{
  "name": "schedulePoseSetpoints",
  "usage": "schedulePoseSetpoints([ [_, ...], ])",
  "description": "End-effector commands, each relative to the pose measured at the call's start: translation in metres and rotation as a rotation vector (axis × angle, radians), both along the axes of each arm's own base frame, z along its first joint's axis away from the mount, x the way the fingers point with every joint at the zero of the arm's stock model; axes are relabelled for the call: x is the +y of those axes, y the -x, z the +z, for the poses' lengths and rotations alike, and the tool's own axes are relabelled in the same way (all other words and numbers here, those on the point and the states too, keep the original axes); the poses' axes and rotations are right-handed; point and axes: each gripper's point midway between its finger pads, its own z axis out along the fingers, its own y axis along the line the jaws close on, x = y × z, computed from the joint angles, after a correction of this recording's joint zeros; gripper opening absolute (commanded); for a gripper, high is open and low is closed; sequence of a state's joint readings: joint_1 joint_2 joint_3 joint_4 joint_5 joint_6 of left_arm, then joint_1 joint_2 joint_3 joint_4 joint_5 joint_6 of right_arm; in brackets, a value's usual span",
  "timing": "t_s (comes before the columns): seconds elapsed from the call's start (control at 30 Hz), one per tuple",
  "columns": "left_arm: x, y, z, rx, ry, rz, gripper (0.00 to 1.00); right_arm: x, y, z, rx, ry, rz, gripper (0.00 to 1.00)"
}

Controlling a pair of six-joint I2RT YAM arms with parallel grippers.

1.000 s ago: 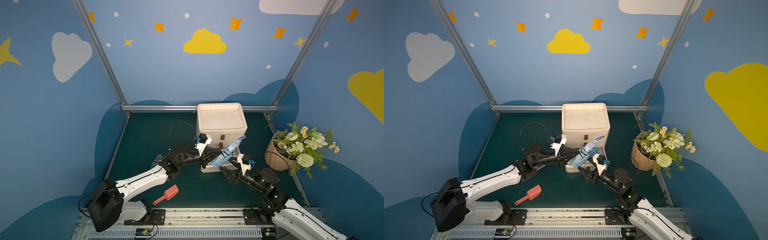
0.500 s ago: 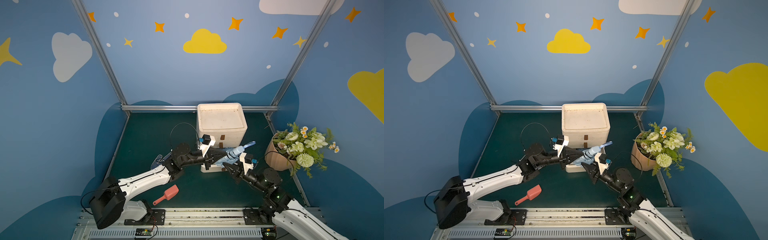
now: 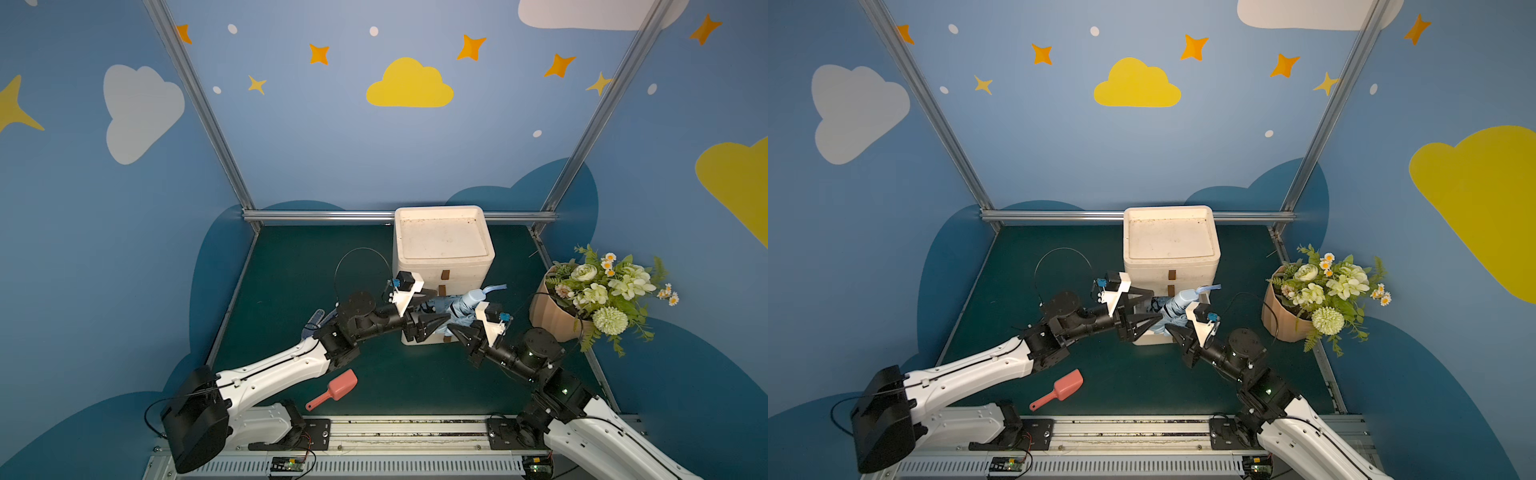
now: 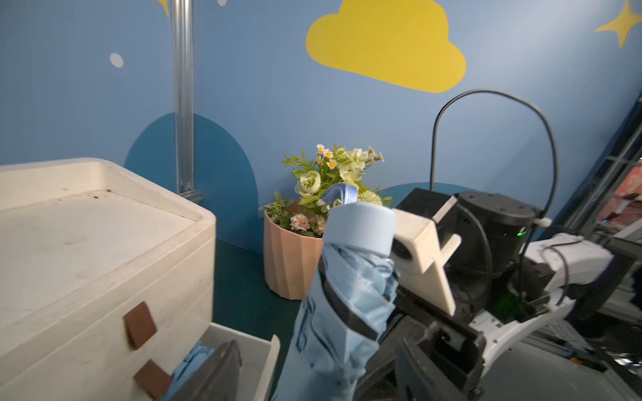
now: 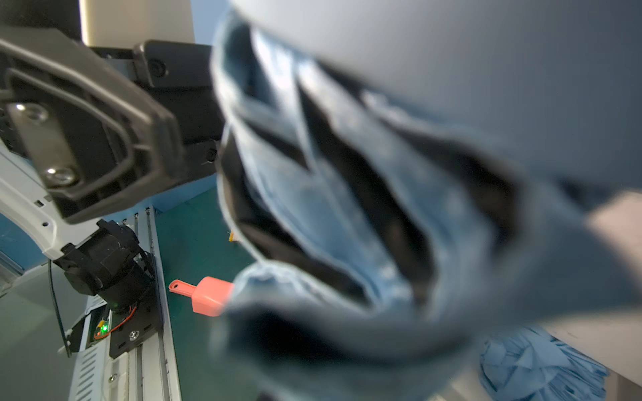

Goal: Place the umbrella in the drawer by color
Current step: Pick up the umbrella from the center of the board, then place the umbrella in the drawer.

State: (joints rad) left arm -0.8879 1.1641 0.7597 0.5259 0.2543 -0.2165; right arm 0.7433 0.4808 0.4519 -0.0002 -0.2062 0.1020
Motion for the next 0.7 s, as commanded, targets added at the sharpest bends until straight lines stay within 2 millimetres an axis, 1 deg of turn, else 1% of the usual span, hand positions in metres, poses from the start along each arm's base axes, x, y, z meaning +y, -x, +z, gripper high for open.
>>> schedulePoseSetpoints([
  [0.0,0.031,-0.010,-0.011,-0.039,-0.092,0.162,0.91,-0.013,0.003,0.028,-0.111,0.038,-0.036,0.00],
  [0.03,0.041,-0.010,-0.012,-0.051,-0.108,0.197,0.99,-0.016,0.003,0.030,-0.132,0.058,-0.047,0.00],
  [0.17,0.081,-0.010,-0.020,-0.087,-0.136,0.349,1.00,-0.028,0.004,0.043,-0.180,0.141,-0.082,0.00],
  [0.23,0.102,-0.012,-0.029,-0.093,-0.136,0.433,1.00,-0.032,0.004,0.047,-0.191,0.183,-0.090,0.00],
  [0.27,0.112,-0.014,-0.030,-0.094,-0.128,0.479,1.00,-0.033,0.004,0.053,-0.205,0.200,-0.091,0.00],
  [0.33,0.133,-0.018,-0.046,-0.080,-0.140,0.579,1.00,-0.036,0.004,0.055,-0.219,0.266,-0.090,0.00],
  [0.43,0.161,-0.023,-0.061,-0.061,-0.156,0.711,1.00,-0.043,0.001,0.054,-0.218,0.377,-0.101,0.00],
  [0.47,0.168,-0.024,-0.066,-0.056,-0.168,0.739,1.00,-0.045,0.000,0.056,-0.240,0.425,-0.098,0.00],
  [0.57,0.184,-0.022,-0.074,-0.054,-0.171,0.798,1.00,-0.052,-0.005,0.057,-0.248,0.527,-0.116,0.00],
  [0.67,0.194,-0.020,-0.074,-0.067,-0.138,0.827,1.00,-0.057,-0.014,0.052,-0.256,0.632,-0.133,0.00],
])
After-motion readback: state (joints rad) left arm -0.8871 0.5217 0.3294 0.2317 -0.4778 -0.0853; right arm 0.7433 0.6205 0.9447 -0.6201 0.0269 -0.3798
